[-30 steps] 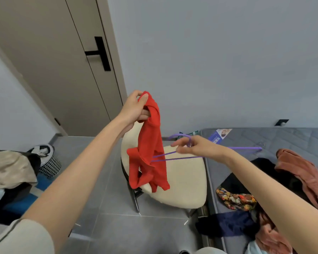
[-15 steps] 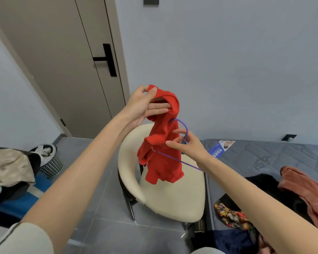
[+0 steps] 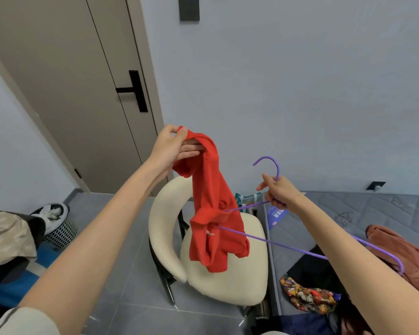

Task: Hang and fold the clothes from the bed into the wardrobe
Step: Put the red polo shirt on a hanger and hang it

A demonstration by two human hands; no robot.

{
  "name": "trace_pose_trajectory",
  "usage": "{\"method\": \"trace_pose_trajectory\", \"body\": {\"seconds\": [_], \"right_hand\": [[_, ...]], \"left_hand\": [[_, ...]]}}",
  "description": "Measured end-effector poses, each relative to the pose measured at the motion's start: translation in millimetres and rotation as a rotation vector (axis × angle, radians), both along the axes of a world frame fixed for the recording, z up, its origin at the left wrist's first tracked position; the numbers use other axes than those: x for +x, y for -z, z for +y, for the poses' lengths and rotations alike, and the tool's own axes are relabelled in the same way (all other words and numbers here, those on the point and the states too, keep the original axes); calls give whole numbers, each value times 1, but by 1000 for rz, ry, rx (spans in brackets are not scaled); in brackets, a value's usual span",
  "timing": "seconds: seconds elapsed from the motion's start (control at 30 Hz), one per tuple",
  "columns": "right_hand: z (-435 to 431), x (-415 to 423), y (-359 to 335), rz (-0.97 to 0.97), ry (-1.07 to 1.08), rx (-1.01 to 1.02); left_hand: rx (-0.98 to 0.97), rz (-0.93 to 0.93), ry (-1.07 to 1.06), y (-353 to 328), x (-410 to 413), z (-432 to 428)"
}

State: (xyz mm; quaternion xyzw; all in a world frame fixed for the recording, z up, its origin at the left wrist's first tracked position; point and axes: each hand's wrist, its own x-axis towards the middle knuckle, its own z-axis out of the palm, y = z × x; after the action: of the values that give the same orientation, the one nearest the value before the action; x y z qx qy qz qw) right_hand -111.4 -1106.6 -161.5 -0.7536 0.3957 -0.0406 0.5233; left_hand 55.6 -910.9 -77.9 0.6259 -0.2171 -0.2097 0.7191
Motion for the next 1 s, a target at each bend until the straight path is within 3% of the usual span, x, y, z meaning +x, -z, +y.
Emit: {"method": "trace_pose_trajectory", "body": {"seconds": [0.17,0.27,0.37,0.53,0.67,0.83,1.0], "right_hand": [[-6,-6,3,-18,60,-94],[-6,-2,1,-171,125,-138],[9,5,-6,-321,-1,-78],[40,19,-9,-406,-185,-38],[58,30,-4,-459,-192,95],[52,38,-18,-500,-155,50],[44,46,-36,-524,-187,44]], "left_hand": [[57,-53,-104,12,14,6],[107,-77,-116,13,13,5],[120,-84,-27,8,2,-2],[61,-70,21,-6,-10,-11],[-41,-32,8,-14,-4,-8],[-133,-34,-146,2,10,5],[78,-81,5,28,5,16]]}}
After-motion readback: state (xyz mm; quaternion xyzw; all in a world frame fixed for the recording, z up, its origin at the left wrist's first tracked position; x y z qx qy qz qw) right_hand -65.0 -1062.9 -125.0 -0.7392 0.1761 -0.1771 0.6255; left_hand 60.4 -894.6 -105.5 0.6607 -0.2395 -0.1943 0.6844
